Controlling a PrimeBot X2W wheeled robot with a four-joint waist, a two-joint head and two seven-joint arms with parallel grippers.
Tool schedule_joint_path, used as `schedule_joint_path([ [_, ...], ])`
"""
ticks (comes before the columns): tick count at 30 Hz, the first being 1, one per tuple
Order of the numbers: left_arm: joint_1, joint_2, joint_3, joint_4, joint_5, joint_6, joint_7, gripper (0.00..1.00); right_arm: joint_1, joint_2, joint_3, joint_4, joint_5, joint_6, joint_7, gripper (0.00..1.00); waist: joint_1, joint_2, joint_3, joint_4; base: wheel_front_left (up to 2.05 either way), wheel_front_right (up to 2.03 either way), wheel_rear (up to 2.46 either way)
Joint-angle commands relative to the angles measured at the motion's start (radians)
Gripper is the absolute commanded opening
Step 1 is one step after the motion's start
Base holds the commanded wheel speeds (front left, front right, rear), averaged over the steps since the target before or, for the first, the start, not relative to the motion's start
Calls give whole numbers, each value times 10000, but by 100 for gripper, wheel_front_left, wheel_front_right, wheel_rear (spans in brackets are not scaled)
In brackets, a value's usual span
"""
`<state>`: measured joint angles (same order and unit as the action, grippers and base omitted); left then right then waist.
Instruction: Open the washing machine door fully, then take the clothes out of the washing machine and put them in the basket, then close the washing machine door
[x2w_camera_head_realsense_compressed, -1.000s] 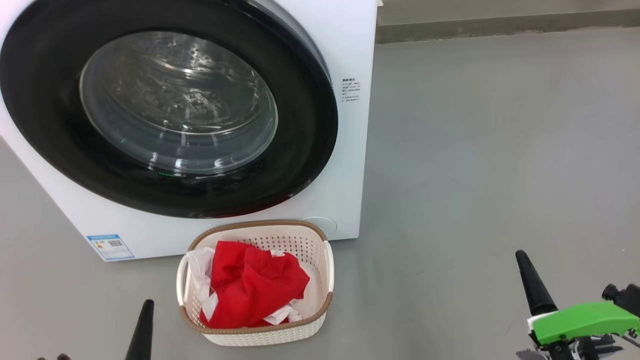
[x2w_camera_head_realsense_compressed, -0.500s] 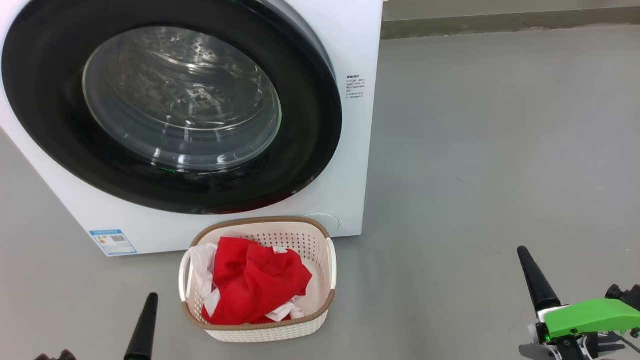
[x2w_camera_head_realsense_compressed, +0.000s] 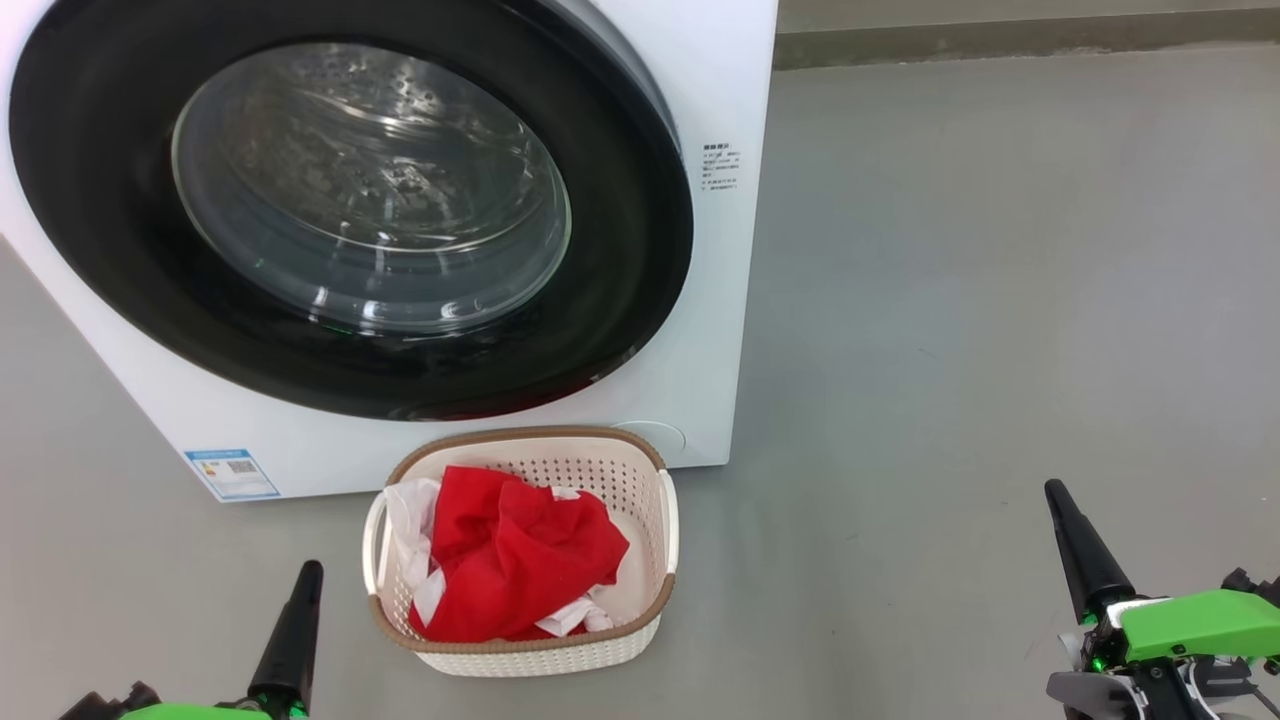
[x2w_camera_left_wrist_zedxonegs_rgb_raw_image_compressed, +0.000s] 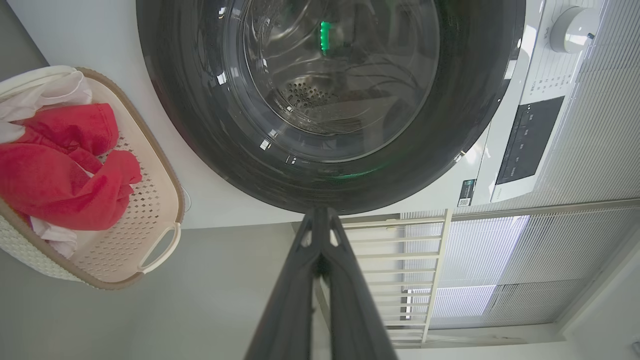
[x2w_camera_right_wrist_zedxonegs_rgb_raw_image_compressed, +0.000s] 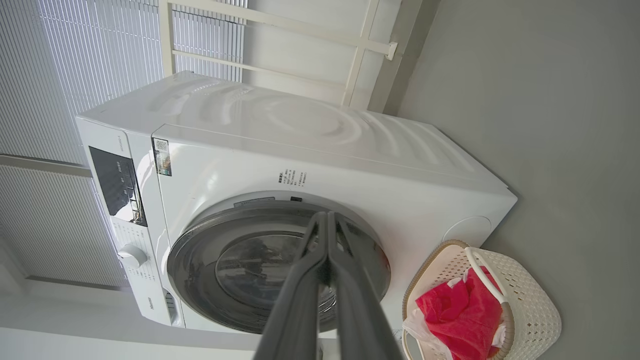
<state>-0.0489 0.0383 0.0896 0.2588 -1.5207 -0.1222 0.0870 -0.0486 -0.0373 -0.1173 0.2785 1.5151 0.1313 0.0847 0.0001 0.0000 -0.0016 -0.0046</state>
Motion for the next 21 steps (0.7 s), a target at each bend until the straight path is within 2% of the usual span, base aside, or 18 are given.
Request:
schedule_joint_path([
  [1, -490, 118, 248, -172, -369, -72, 132, 0, -547, -157, 120, -328, 419, -5, 122, 0, 0, 0, 16, 16, 0, 0, 0],
  [6, -592, 120, 245, -133, -877, -84, 265, 0, -590, -158, 66, -339, 960, -6, 260, 0, 0, 0, 46, 46, 0, 0, 0],
  [21, -592, 120, 244, -133, -877, -84, 265, 0, -591, -153, 57, -339, 953, -6, 267, 0, 0, 0, 47, 46, 0, 0, 0],
])
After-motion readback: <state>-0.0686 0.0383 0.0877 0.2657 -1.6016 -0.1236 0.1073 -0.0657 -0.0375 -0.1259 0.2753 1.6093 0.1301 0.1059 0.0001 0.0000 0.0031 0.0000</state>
